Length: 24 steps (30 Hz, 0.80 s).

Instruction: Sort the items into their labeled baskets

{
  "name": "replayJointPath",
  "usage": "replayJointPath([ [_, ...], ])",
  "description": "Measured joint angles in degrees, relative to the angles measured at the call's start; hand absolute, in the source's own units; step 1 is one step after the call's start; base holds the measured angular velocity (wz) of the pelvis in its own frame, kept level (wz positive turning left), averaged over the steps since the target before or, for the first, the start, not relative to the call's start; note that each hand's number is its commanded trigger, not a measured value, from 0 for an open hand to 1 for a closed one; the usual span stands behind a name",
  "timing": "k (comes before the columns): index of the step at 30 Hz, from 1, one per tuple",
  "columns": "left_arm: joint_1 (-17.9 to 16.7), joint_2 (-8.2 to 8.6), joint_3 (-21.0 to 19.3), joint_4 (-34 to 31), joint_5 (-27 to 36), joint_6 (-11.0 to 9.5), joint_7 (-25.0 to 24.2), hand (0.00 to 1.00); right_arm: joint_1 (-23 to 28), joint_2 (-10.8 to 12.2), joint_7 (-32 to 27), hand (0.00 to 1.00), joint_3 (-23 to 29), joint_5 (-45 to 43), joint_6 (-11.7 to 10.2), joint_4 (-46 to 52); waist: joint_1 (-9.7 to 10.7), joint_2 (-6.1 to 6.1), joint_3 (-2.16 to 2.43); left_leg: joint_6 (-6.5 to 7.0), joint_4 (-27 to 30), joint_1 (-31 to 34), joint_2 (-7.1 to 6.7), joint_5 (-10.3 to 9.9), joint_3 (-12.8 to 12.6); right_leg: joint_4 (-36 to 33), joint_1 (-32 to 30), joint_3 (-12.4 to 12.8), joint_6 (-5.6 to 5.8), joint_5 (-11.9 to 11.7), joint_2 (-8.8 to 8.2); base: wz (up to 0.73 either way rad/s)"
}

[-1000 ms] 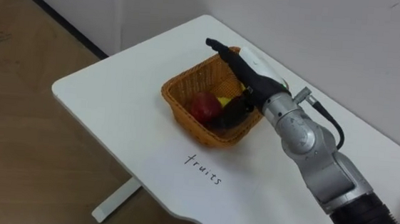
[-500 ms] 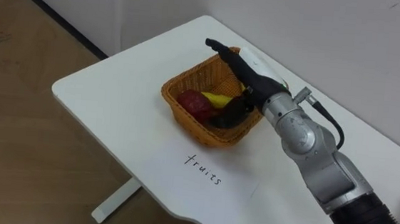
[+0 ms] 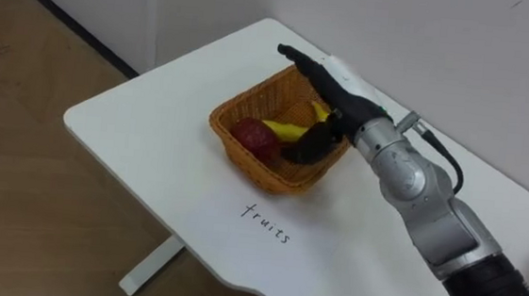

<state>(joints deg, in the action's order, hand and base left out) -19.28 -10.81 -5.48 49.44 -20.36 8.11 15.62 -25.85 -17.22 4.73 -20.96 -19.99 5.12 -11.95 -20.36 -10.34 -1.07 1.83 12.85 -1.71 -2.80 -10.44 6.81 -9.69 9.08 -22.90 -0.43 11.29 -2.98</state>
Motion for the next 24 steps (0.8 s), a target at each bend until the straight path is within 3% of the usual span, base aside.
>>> replayJointPath([
  [5, -0.11, -0.02, -0.21, 0.26, 0.02, -0.32, 0.03, 0.00, 0.27, -2.42, -3.85, 0.00, 6.99, 4.27, -2.06, 5.74, 3.52, 1.69, 0.04, 0.06, -0.21, -0.65, 0.10, 0.01, -0.78, -0.10, 0.18, 1.15, 0.07, -0.07, 0.00, -0.08],
  [8, -0.35, 0.02, -0.34, 0.22, 0.00, -1.03, 0.03, 0.00, 2.74, -3.28, -6.35, 0.00, 10.65, 6.84, -2.84, 9.78, 6.21, 2.74, 0.54, 0.18, -0.25, -1.06, 0.14, -0.08, -1.23, -0.09, 0.54, 1.49, 0.08, -0.07, -0.02, -0.09],
  [9, -0.37, 0.07, -0.49, 0.22, 0.00, -1.12, 0.03, 0.00, 3.68, -3.48, -7.70, 0.00, 11.79, 8.00, -3.41, 10.40, 6.56, 3.13, 0.47, 0.21, -0.53, -1.71, 0.30, -0.11, -1.98, -0.09, 0.75, 2.23, 0.08, -0.08, 0.06, -0.22],
  [13, -0.52, 0.17, -0.54, 0.16, 0.04, -2.24, 0.04, 0.00, 6.34, -3.69, -10.45, 0.00, 15.85, 12.72, -4.45, 10.46, 9.25, 3.93, 0.76, 0.27, -0.67, -2.30, 0.47, -0.16, -2.97, -0.19, 0.87, 3.07, 0.07, -0.09, 0.10, -0.14],
  [16, -0.83, 0.21, -0.66, 1.45, 0.03, -3.09, 0.04, 0.00, 8.38, -3.74, -12.95, 0.00, 19.03, 15.36, -5.04, 10.86, 10.94, 4.89, 1.26, 0.35, -1.12, -3.30, 0.69, -0.21, -4.05, -0.33, 1.03, 4.35, 0.11, -0.25, 0.15, -0.21],
  [20, -2.02, 0.64, -1.14, 2.32, 0.03, -3.65, 0.04, 0.00, 10.81, -3.87, -15.72, 0.00, 24.37, 18.18, -6.60, 12.84, 14.43, 6.08, 1.33, 0.45, -1.45, -4.04, 0.95, -0.29, -5.43, -0.55, 1.02, 5.59, 0.11, -0.34, 0.25, -0.18],
  [24, -2.47, 1.05, -1.26, 2.32, -0.42, -3.92, 0.08, 0.00, 14.05, -4.53, -20.06, 0.00, 29.29, 20.70, -7.12, 16.45, 15.80, 6.47, 1.40, 0.39, -1.57, -4.03, 1.29, -0.36, -6.68, -1.11, -0.03, 7.36, 0.08, -0.33, 0.17, -0.20],
])
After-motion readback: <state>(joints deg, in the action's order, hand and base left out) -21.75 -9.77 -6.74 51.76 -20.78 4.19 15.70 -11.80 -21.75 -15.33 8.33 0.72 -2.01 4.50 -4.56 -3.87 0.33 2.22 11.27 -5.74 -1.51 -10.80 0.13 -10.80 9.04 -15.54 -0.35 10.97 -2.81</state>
